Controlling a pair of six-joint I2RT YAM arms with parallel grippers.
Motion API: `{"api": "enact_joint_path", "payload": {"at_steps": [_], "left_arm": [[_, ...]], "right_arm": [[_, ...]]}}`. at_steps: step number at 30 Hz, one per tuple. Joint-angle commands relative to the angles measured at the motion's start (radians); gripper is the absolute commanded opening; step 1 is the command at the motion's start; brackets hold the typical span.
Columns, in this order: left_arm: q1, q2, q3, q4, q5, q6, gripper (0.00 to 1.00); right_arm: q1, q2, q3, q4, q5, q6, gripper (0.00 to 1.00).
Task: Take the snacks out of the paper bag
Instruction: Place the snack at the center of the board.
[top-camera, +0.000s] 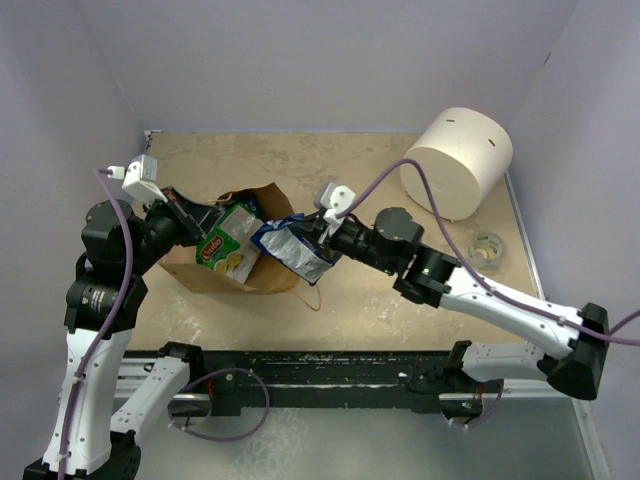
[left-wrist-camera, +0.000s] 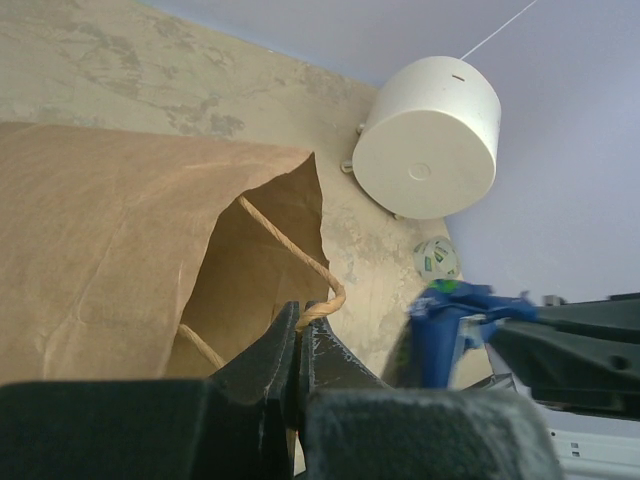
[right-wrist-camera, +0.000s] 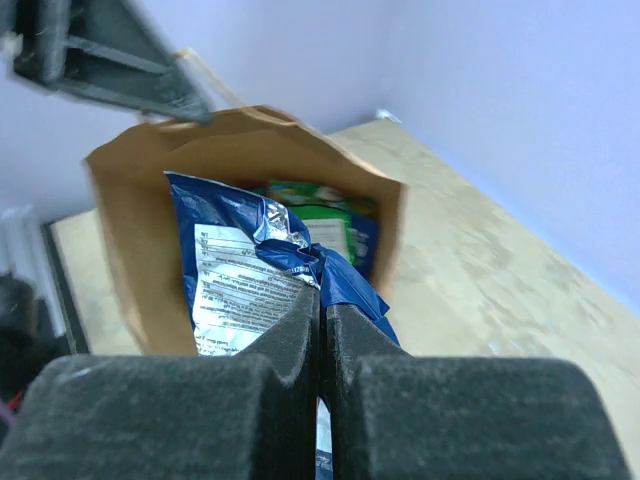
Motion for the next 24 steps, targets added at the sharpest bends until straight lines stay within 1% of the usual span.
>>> {"api": "enact_joint_path", "payload": {"at_steps": [1, 4, 5, 6, 7, 9, 12, 14, 18, 21, 24], "left_arm": [[-0.001, -0.019, -0.003, 0.047, -0.004, -0.007, 0.00], [0.000, -0.022, -0.002, 0.047, 0.003, -0.004, 0.00], [-0.001, -0.021, -0.001, 0.049, 0.010, -0.003, 0.00], [-0.001, -0.020, 0.000, 0.051, 0.017, -0.004, 0.00], [-0.001, -0.017, 0.002, 0.054, 0.022, -0.004, 0.00], [0.000, -0.013, 0.009, 0.054, 0.027, -0.005, 0.00], [-0.001, -0.006, 0.019, 0.060, 0.040, -0.003, 0.00], [-0.001, 0.001, 0.027, 0.065, 0.050, 0.002, 0.00], [-0.001, 0.012, 0.039, 0.064, 0.066, 0.014, 0.00], [-0.001, 0.011, 0.037, 0.068, 0.074, 0.018, 0.00], [-0.001, 0.015, 0.039, 0.071, 0.083, 0.026, 0.00]], "right_arm": [[-0.002, -0.094, 0.075, -0.103, 0.343, 0.108, 0.00], [-0.015, -0.098, 0.099, -0.158, 0.644, 0.140, 0.00], [-0.032, -0.094, 0.100, -0.178, 0.721, 0.159, 0.00], [-0.066, -0.089, 0.103, -0.213, 0.754, 0.199, 0.00], [-0.112, -0.078, 0.106, -0.257, 0.738, 0.246, 0.00], [-0.216, -0.054, 0.092, -0.328, 0.639, 0.335, 0.00], [-0.325, -0.001, 0.046, -0.373, 0.433, 0.438, 0.00], [-0.344, 0.047, 0.028, -0.377, 0.307, 0.465, 0.00], [-0.357, 0.160, 0.019, -0.377, 0.113, 0.533, 0.00], [-0.377, 0.254, 0.041, -0.378, 0.056, 0.578, 0.00], [-0.418, 0.361, 0.078, -0.389, 0.047, 0.575, 0.00]]}}
